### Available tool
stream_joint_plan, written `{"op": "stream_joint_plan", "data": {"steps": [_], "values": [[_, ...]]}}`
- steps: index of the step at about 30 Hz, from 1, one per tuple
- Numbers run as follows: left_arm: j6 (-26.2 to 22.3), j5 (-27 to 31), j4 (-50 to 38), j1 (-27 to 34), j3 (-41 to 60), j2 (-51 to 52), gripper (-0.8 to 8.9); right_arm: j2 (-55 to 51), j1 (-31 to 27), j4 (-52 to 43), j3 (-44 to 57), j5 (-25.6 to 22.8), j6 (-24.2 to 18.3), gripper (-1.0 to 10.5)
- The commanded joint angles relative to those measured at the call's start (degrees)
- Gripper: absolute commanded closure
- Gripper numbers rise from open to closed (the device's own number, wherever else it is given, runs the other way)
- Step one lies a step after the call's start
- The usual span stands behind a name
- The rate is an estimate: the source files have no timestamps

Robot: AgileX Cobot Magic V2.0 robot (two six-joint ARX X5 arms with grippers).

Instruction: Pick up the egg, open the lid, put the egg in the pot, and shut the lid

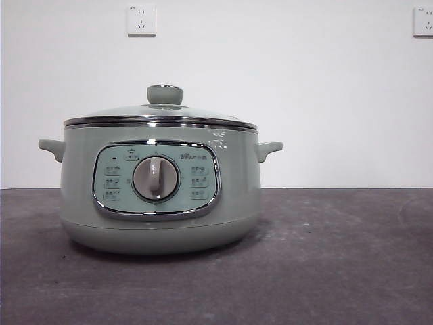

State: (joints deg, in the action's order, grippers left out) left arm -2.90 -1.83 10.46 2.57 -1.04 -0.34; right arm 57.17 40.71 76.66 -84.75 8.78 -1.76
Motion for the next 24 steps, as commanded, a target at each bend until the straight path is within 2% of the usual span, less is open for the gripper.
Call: {"op": "stream_joint_plan", "data": {"steps": [1, 4, 8, 10, 12, 17, 24], "values": [[0.6, 0.2, 0.0, 0.2, 0.8, 0.2, 8.17, -2.0, -1.9, -1.9, -0.2, 0.0, -2.9, 9.5], [0.6, 0.2, 0.0, 0.2, 0.8, 0.2, 8.17, -4.6, -6.1, -7.9, 0.1, 0.6, -2.6, 9.5], [0.6, 0.2, 0.0, 0.2, 0.8, 0.2, 8.17, -9.8, -15.3, -18.2, 3.1, 6.9, -2.2, 9.5], [0.6, 0.2, 0.0, 0.2, 0.8, 0.2, 8.17, -13.0, -20.6, -22.8, 6.8, 9.6, -2.2, 9.5], [0.6, 0.3, 0.0, 0.2, 0.8, 0.2, 8.17, -17.0, -25.5, -29.0, 12.6, 9.9, -2.4, 9.5], [0.6, 0.3, 0.0, 0.2, 0.8, 0.2, 8.17, -26.2, -31.1, -45.9, 28.3, 10.0, -2.4, 9.5], [0.6, 0.2, 0.0, 0.2, 0.8, 0.2, 8.17, -37.7, -33.6, -63.0, 50.8, 9.2, -2.2, 9.5]]}}
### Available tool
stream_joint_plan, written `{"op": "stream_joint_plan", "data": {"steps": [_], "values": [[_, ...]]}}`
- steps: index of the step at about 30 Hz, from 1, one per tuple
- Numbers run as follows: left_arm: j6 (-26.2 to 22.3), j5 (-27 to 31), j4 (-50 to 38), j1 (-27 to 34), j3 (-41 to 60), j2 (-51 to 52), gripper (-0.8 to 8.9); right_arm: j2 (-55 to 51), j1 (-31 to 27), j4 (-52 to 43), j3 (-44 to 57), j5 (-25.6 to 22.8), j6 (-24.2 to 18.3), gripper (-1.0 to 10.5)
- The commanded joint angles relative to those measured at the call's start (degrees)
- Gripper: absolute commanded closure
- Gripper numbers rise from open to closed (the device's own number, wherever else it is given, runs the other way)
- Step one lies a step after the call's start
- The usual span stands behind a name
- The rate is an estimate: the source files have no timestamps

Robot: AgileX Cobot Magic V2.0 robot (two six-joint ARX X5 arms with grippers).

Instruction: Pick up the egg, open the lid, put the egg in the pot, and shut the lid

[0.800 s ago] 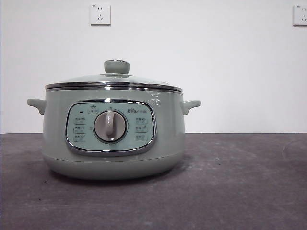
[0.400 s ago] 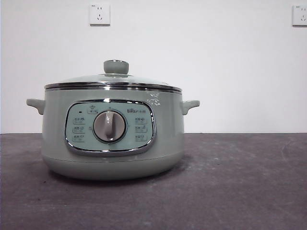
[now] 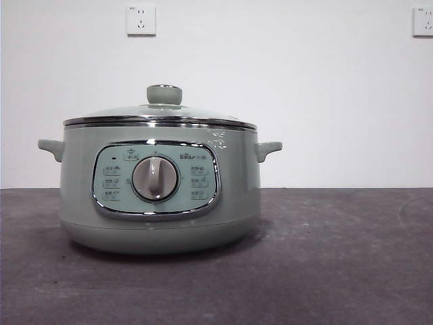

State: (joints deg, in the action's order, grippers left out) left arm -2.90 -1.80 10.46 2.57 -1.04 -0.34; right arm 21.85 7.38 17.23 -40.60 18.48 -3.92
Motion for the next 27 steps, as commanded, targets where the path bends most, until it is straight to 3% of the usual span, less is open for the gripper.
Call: {"op": "stream_joint_plan", "data": {"steps": [1, 8, 13, 27], "values": [[0.6, 0.2, 0.0, 0.2, 0.8, 0.2, 8.17, -3.7, -0.3, -5.4, 9.7, -1.0, 0.0, 9.5], [0.6, 0.2, -0.1, 0.2, 0.8, 0.2, 8.17, -12.5, -1.0, -10.8, 25.4, -1.4, 0.0, 9.5], [0.6, 0.2, -0.1, 0.2, 0.8, 0.2, 8.17, -17.7, -1.0, -12.3, 33.3, -4.7, 2.4, 9.5], [0.6, 0.2, -0.1, 0.2, 0.8, 0.2, 8.17, -21.8, -1.0, -9.2, 40.3, -5.4, 5.4, 9.5]]}}
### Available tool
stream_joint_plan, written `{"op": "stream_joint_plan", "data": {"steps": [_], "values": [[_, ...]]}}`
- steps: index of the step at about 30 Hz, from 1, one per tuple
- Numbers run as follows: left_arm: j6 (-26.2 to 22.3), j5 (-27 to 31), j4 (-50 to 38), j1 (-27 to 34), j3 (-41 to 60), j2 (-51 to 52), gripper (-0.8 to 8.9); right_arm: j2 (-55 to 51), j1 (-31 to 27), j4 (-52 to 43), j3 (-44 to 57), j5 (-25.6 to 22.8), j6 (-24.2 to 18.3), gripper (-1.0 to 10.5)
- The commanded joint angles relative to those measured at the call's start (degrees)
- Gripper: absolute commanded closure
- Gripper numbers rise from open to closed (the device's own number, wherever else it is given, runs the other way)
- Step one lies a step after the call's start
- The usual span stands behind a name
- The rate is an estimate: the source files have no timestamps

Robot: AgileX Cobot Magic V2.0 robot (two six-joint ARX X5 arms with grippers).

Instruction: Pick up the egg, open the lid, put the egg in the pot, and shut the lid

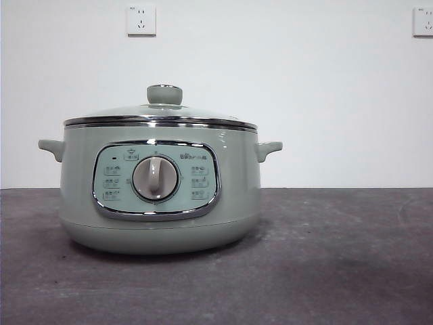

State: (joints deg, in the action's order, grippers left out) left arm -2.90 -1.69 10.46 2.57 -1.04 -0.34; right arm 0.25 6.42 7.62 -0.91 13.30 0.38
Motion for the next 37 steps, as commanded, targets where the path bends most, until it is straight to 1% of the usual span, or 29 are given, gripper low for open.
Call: {"op": "stream_joint_plan", "data": {"steps": [1, 3, 5, 6, 37], "values": [[0.6, 0.1, -0.1, 0.2, 0.8, 0.2, 8.17, -0.2, 0.0, 1.4, 0.6, -0.2, 1.1, 9.5], [0.6, 0.1, -0.1, 0.2, 0.8, 0.2, 8.17, -0.2, 0.0, 1.9, 0.6, -0.2, 1.8, 9.5], [0.6, 0.1, -0.1, 0.2, 0.8, 0.2, 8.17, -0.2, 0.0, 1.7, 0.6, -0.1, 5.0, 9.5], [0.6, 0.1, -0.1, 0.2, 0.8, 0.2, 8.17, -0.2, 0.0, 1.7, 0.6, -0.2, 5.7, 9.5], [0.6, 0.1, -0.1, 0.1, 0.8, 0.2, 8.17, -0.2, 0.0, 1.8, 0.6, -0.2, 5.6, 9.5]]}}
